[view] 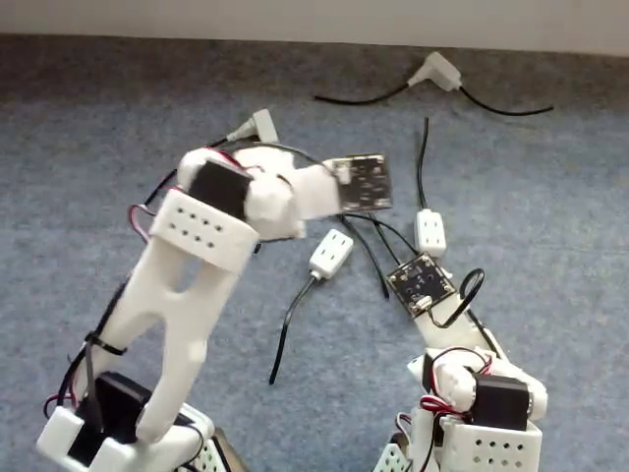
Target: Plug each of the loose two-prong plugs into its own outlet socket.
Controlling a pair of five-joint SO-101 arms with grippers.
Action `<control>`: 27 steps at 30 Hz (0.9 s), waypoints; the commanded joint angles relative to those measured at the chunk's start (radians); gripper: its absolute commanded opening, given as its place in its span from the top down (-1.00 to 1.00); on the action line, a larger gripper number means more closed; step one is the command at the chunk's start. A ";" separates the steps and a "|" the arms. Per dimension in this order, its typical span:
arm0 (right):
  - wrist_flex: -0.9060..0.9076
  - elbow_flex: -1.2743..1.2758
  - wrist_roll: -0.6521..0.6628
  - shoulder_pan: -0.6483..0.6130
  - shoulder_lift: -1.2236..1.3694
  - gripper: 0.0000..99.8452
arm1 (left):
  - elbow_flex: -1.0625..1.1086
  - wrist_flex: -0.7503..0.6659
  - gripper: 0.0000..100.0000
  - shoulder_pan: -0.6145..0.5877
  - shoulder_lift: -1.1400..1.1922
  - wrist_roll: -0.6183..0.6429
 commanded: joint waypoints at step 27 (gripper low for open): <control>-0.509 0.176 -0.218 0.211 -0.001 0.64 | 0.789 -0.974 0.99 0.159 -0.624 0.873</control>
